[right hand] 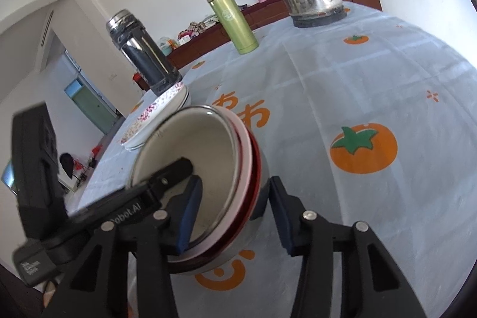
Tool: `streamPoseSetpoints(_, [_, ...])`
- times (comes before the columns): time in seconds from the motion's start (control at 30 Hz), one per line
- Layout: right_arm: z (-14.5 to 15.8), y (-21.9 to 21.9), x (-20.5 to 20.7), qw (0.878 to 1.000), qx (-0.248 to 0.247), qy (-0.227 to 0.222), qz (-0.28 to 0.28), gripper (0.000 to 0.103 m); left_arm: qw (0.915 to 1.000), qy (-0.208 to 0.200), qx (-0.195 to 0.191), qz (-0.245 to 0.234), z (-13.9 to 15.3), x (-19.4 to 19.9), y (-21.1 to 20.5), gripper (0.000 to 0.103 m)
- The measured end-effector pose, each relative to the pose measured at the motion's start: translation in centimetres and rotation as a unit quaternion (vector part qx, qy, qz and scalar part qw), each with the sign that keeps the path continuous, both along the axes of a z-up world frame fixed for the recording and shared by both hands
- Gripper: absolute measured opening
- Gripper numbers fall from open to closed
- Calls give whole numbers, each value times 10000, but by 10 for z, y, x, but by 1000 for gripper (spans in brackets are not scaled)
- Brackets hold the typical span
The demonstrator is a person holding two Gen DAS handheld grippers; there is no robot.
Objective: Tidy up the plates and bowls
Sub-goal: 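Grasp the steel bowl stack rim with both grippers and lift it, then carry the nested bowl stack with both grippers toward the floral plate stack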
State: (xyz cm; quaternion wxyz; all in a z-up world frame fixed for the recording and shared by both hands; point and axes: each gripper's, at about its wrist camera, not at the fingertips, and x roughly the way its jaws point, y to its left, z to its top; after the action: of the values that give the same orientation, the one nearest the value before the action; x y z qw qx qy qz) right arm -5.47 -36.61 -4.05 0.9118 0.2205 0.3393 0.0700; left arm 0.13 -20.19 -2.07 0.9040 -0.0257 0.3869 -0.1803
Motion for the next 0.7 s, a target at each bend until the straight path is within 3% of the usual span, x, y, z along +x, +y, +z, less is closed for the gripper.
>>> streamPoseSetpoints(0.7, [-1, -5, -13, 9983, 478, 68, -327, 42, 9999, 120, 8, -35, -3, -5, 2, 36])
